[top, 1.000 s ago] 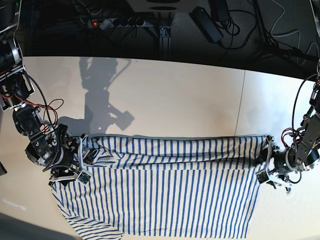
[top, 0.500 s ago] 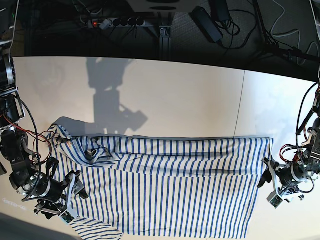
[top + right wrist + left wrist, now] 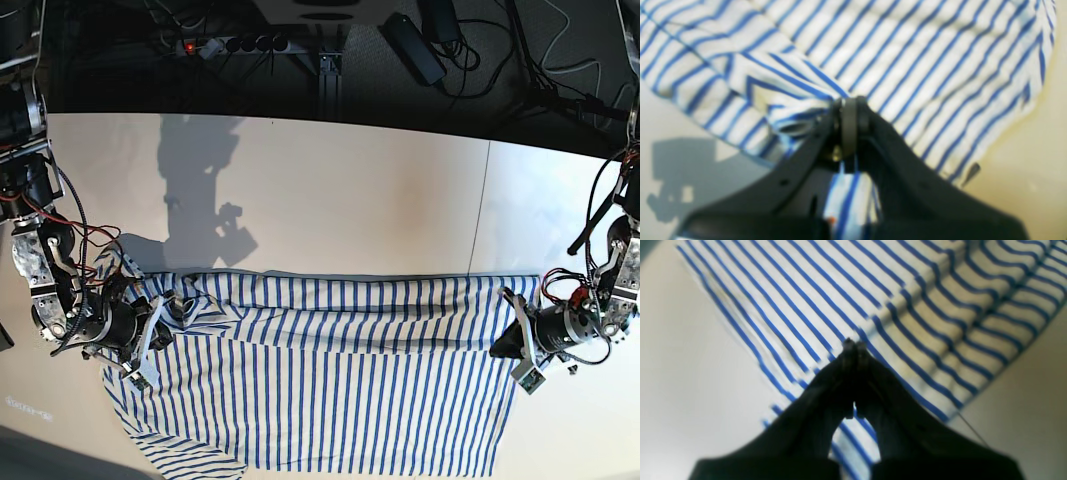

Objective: Fold the T-shirt properly
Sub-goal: 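Lift the shoulder edge with both grippers and fold it over the shirt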

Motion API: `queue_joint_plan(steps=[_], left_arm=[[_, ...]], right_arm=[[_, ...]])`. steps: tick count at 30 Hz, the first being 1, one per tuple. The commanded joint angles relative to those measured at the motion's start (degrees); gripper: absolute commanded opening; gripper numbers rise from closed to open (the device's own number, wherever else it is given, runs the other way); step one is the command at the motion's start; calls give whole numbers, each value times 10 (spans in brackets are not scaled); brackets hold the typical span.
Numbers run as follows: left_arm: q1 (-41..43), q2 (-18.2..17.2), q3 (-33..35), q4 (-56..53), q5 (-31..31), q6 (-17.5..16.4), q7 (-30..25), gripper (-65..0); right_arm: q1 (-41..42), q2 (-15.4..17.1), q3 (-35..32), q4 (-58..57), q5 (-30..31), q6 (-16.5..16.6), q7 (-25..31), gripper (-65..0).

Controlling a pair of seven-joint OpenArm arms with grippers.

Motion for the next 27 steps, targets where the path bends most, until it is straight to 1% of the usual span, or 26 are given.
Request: queue_joint_plan(steps=[1,4,9,12,14,18,21,25,27], left_arm=[[-11,-2,-6,7,-6,-12,1,-650],[-7,13,-6,2,-6,-9,40,-650],[-7,23,-6,-20,-6,-6,46,-650],[-7,28,-6,-46,-4,-6,45,-650],[-7,32,-6,-62,12,-6,40,-650],[-5,39,-6,-76,69,-6,23,-650],[0,41,-6,-76,97,-7,31,-650],[12,37,-6,-71,108,-9,48,-650],[29,26,-6,-53,105,-13,48,-650]], right_arm=[[12,9,13,-2,-2,33,14,-650],[7,9,23,-40,-5,33,23,-650],[6,8,23,-125,-5,33,37,-650],[4,7,23,-157,-5,33,39,-650],[4,7,23,-165,1,33,39,-650],[4,7,23,-165,23,33,38,-650],[4,7,23,-163,46,33,17,-650],[4,8,23,-159,74,34,-38,-650],[-3,14,24,-157,85,34,-50,-650]])
